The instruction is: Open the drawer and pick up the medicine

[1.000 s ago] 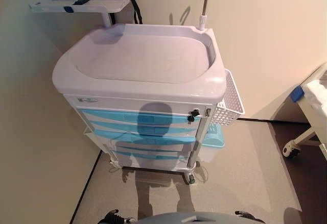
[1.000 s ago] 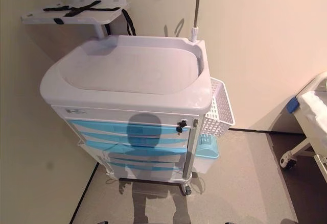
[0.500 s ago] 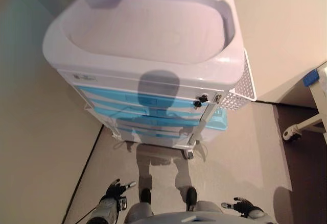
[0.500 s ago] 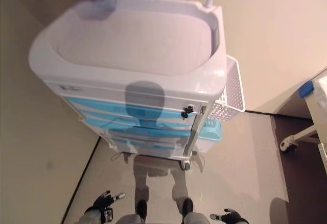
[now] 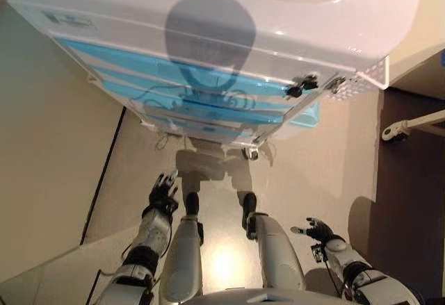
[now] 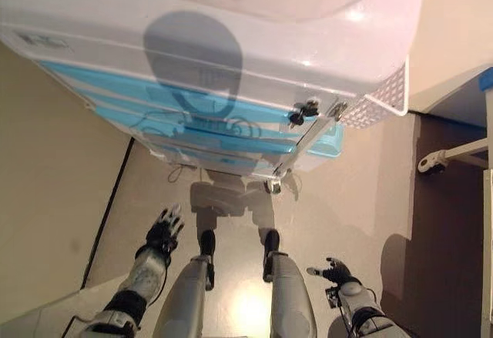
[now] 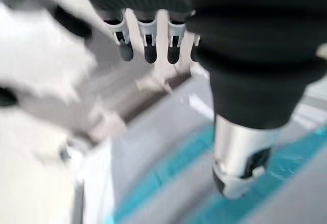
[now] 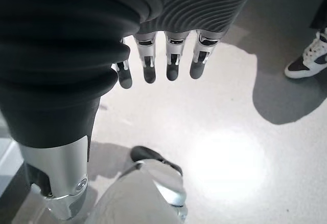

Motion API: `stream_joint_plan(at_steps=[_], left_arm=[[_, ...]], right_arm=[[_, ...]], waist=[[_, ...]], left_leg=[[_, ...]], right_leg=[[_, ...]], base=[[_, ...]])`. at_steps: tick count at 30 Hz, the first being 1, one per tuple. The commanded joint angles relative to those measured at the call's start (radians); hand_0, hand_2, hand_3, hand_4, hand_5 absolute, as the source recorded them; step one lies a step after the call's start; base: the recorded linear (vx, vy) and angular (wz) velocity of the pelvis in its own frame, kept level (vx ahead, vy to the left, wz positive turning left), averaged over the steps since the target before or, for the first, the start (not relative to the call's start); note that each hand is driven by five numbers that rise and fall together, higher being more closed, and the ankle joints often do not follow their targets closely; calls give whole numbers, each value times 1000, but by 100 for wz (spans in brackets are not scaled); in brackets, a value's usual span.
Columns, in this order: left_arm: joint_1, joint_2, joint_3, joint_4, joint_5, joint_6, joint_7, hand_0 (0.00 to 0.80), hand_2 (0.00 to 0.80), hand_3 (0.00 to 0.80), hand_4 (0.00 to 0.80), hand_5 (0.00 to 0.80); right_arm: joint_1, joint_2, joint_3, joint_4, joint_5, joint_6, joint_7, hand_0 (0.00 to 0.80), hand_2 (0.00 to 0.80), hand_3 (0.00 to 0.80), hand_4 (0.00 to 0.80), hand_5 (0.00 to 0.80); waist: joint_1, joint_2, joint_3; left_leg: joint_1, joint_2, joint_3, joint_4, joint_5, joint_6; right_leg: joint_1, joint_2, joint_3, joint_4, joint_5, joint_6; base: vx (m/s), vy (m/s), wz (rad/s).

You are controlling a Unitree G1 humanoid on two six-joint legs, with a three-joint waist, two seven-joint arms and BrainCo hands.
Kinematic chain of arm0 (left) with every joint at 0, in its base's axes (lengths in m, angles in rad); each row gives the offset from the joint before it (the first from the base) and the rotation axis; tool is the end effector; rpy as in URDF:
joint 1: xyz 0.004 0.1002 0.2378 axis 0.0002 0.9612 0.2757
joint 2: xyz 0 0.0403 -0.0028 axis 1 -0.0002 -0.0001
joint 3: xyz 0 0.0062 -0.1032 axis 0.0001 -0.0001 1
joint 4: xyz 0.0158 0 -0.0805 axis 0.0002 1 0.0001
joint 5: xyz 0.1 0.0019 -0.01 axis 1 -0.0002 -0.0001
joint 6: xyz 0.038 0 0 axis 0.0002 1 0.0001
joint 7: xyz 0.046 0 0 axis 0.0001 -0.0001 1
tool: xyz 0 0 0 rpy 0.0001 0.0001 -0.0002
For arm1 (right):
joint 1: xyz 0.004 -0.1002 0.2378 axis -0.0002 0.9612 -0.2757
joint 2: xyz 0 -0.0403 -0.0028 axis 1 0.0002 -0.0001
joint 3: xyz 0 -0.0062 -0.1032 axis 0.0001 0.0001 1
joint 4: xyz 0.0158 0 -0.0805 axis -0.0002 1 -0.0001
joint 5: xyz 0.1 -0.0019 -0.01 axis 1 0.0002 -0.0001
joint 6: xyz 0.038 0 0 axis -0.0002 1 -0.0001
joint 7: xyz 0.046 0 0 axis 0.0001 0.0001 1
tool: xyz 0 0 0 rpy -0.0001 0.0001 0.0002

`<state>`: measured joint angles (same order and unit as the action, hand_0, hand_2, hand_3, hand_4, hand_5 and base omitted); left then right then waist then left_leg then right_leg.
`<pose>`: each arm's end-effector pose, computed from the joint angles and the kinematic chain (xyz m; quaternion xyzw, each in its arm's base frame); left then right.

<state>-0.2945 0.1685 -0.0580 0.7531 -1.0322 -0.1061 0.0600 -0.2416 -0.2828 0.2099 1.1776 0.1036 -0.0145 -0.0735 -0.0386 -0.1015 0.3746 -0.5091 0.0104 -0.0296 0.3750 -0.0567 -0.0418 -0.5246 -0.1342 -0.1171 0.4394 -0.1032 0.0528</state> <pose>0.2376 0.1817 -0.0208 -0.3778 0.1746 0.1430 0.8980 0.1670 -0.2245 -0.0824 -0.1637 0.4434 -0.0397 0.8803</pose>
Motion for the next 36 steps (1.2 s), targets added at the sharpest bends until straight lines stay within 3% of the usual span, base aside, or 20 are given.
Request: stream_joint_plan(at_steps=[1,7,9,15,26,27,28,29,30,31,36], left_arm=[[-10,-22,22,-83,-103,-49,-38,0,0,0,0,0],[-134,-44,-12,-160,-226,-61,-55,0,0,0,0,0],[-165,-43,-29,-181,-239,-62,-62,0,0,0,0,0],[-227,-22,-73,-269,-227,-78,-82,0,0,0,0,0],[-260,-12,-142,-471,-214,-112,-97,0,0,0,0,0],[-263,-8,-145,-485,-212,-112,-100,0,0,0,0,0],[-262,-8,-145,-484,-212,-112,-100,0,0,0,0,0],[-268,-5,-148,-503,-211,-111,-104,0,0,0,0,0],[-269,-4,-148,-514,-213,-111,-106,0,0,0,0,0],[-273,1,-150,-524,-213,-109,-110,0,0,0,0,0],[-276,9,-151,-540,-206,-111,-122,0,0,0,0,0]], right_arm=[[41,-37,47,-17,29,-3,-3,0,0,0,0,0],[18,-41,64,-17,35,-2,6,0,0,0,0,0],[14,-42,72,-17,34,-5,12,0,0,0,0,0],[1,-45,90,-19,37,-11,30,0,0,0,0,0],[3,-49,111,-10,9,-12,52,0,0,0,0,0],[1,-49,112,-11,8,-13,53,0,0,0,0,0],[3,-49,113,-10,8,-13,53,0,0,0,0,0],[-2,-49,117,-16,7,-15,57,0,0,0,0,0],[-1,-49,119,-17,5,-16,59,0,0,0,0,0],[-4,-49,121,-16,2,-16,60,0,0,0,0,0],[-5,-48,130,-7,-14,-14,68,0,0,0,0,0]], waist=[[-13,-3,-57],[-29,-7,-59],[-33,-3,-64],[-43,-1,-72],[-47,15,-89],[-50,13,-89],[-48,16,-92],[-50,15,-90],[-47,18,-93],[-48,15,-90],[-45,13,-88]], left_leg=[[-46,-36,40,79,-69,59],[-108,-37,40,136,-93,63],[-107,-32,36,149,-128,57],[-135,-27,44,172,-138,58],[-117,-32,43,147,-132,57],[-127,-36,50,134,-99,62],[-114,-33,43,138,-129,57],[-123,-37,49,121,-93,61],[-108,-35,41,121,-120,55],[-119,-37,48,112,-88,61],[-102,-35,49,87,-76,60]], right_leg=[[-5,-10,25,-42,26,36],[-66,-14,34,5,18,36],[-72,-9,43,26,-11,42],[-104,-2,52,31,-5,44],[-92,-1,58,13,2,48],[-99,-6,54,-5,33,44],[-89,-1,58,6,6,49],[-95,-5,53,-15,40,44],[-83,0,56,-9,15,51],[-92,-4,52,-23,45,46],[-71,-5,47,-46,56,51]], base=[[-54,46,1],[-15,19,1],[69,28,-1],[1,26,-8],[-4,7,-2],[6,-9,3],[-95,-4,2],[83,-11,1],[-102,-5,-2],[0,0,0],[-21,-1,0]])
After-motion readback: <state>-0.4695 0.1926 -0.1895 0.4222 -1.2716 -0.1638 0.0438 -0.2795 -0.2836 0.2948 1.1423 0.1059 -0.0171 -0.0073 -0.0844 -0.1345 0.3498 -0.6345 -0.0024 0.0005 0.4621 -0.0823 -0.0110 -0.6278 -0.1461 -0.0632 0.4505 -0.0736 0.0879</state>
